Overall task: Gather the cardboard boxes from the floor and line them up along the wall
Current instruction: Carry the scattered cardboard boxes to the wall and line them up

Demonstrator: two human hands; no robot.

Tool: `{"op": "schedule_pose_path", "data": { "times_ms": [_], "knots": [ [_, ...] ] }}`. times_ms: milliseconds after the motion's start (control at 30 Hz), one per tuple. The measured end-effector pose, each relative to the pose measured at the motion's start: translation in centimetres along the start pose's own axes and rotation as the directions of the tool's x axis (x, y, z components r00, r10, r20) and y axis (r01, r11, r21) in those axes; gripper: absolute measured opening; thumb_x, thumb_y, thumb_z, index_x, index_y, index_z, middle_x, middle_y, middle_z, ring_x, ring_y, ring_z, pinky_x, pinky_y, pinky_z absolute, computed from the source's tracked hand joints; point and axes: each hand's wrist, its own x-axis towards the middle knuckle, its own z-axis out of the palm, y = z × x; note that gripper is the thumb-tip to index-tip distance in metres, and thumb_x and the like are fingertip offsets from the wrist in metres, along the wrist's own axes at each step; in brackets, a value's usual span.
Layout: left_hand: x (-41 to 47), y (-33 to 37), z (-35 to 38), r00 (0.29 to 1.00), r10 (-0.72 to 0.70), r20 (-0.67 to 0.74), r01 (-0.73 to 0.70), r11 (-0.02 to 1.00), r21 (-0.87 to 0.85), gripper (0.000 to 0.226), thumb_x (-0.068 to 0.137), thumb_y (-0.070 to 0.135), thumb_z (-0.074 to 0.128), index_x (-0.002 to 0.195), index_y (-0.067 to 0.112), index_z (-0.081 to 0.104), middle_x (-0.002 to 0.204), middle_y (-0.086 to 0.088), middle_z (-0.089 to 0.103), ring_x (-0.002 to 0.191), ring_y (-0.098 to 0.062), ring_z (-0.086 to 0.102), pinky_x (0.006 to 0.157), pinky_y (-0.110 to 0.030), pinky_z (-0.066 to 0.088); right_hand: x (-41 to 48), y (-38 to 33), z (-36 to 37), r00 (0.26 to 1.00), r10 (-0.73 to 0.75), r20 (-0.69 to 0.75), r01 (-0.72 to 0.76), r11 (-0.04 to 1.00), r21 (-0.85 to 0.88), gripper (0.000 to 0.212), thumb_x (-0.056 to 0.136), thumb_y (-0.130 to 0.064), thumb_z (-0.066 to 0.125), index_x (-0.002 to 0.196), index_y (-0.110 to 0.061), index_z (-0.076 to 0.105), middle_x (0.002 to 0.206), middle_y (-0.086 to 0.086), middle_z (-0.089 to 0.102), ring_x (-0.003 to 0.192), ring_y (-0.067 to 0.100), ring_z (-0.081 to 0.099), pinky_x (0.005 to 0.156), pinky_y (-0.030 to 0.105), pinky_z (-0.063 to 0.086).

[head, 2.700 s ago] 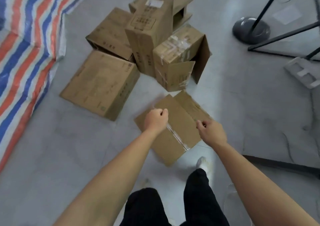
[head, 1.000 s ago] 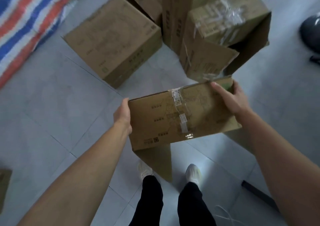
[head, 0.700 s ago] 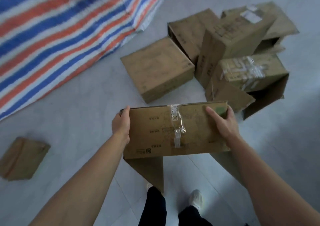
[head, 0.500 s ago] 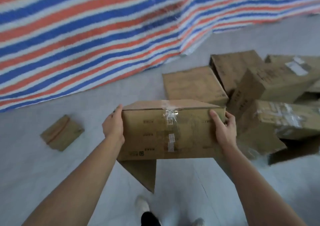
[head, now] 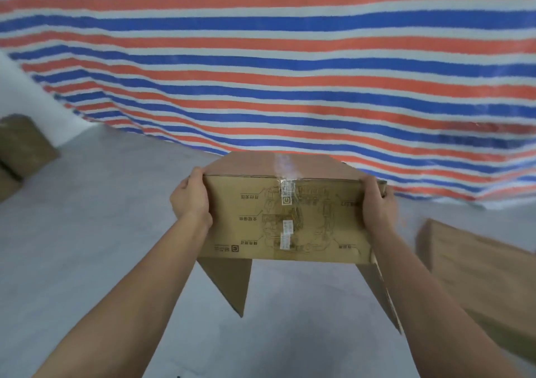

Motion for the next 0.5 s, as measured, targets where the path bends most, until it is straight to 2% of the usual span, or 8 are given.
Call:
{"op": "schedule_pose_path", "data": {
  "times_ms": [67,167,300,400,500],
  "knots": [
    [4.6,2.4,-4.1,0.997,0.026,-0.074,-0.03,0.998,-0.059,0.024,0.081,0.047,0.063,0.075,0.024,0.067,0.079,0.007,0.068,0.081,-0.01,0.06,0.065,-0.029,0.042,-0.7,-1.8,7.5,0.997,0.017,0.081,-0.019,0.999,0.032,0.03,0.085,-0.058,0.055,0.083,-0.028,0.056,0.088,0.0,0.06,0.084,0.016,0.057,0.073,0.037,0.042],
    [10.2,4.8,-9.1,0.981,0.045,-0.189,-0.064,0.993,-0.095,0.024,0.078,0.046,0.065,0.081,0.023,0.074,0.08,0.01,0.069,0.08,-0.009,0.06,0.066,-0.028,0.043,-1.9,-3.8,16.7,0.986,0.013,0.165,-0.015,1.0,0.007,0.04,0.074,-0.066,0.053,0.086,-0.029,0.06,0.09,0.001,0.064,0.091,0.021,0.061,0.073,0.039,0.046],
    [18.1,7.2,-15.1,0.938,0.04,-0.345,-0.097,0.984,-0.152,0.026,0.074,0.048,0.067,0.077,0.022,0.073,0.076,0.011,0.068,0.078,-0.01,0.059,0.069,-0.029,0.045,-2.9,-5.9,29.4,0.957,-0.013,0.291,0.014,1.0,-0.004,0.032,0.078,-0.063,0.053,0.085,-0.032,0.058,0.095,0.001,0.063,0.091,0.02,0.06,0.079,0.041,0.048],
    [24.6,8.6,-19.0,0.9,0.019,-0.435,-0.119,0.972,-0.204,0.026,0.075,0.047,0.067,0.073,0.021,0.07,0.077,0.01,0.066,0.077,-0.01,0.057,0.072,-0.031,0.046,-3.4,-6.7,39.4,0.923,-0.045,0.383,0.044,0.999,0.011,0.031,0.077,-0.062,0.056,0.077,-0.031,0.054,0.087,-0.002,0.057,0.085,0.017,0.055,0.074,0.037,0.042],
    [31.5,10.0,-21.5,0.866,-0.001,-0.5,-0.128,0.966,-0.223,0.024,0.076,0.045,0.067,0.075,0.021,0.07,0.079,0.01,0.066,0.079,-0.009,0.056,0.073,-0.031,0.045,-3.2,-7.3,49.3,0.882,-0.067,0.467,0.066,0.998,0.018,0.031,0.073,-0.063,0.057,0.075,-0.032,0.053,0.083,-0.005,0.056,0.084,0.018,0.053,0.076,0.038,0.041]
  ]
}}
